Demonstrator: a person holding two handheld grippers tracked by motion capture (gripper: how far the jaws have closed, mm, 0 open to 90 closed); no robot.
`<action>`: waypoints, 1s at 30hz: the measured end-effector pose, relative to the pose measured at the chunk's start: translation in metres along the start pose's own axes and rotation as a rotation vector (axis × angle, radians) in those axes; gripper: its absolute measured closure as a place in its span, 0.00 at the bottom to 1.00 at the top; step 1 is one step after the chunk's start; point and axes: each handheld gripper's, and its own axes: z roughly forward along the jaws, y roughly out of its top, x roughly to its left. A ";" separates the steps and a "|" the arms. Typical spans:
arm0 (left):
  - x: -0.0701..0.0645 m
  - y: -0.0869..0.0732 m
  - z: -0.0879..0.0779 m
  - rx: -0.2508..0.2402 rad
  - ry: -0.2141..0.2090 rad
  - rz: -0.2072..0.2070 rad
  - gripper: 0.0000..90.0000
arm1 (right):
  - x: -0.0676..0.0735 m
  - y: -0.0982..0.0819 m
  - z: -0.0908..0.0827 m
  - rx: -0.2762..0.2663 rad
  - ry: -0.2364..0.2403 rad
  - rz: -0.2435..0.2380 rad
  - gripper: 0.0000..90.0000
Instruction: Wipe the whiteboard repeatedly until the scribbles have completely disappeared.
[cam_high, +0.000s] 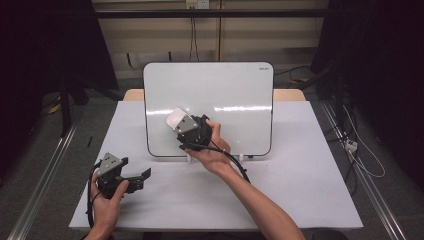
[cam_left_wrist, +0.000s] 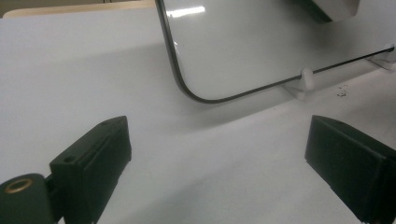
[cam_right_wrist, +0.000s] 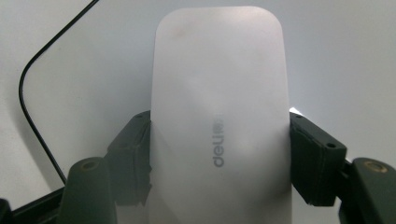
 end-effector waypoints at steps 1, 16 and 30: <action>0.000 0.000 0.001 0.001 0.000 0.000 0.08 | 0.000 0.001 -0.003 -0.012 -0.001 0.006 0.35; -0.002 0.002 0.003 0.002 -0.004 0.011 0.08 | -0.019 -0.022 -0.024 -0.043 -0.038 0.072 0.35; -0.004 0.002 0.003 0.003 -0.003 0.012 0.08 | -0.037 -0.038 -0.040 -0.045 -0.053 0.121 0.35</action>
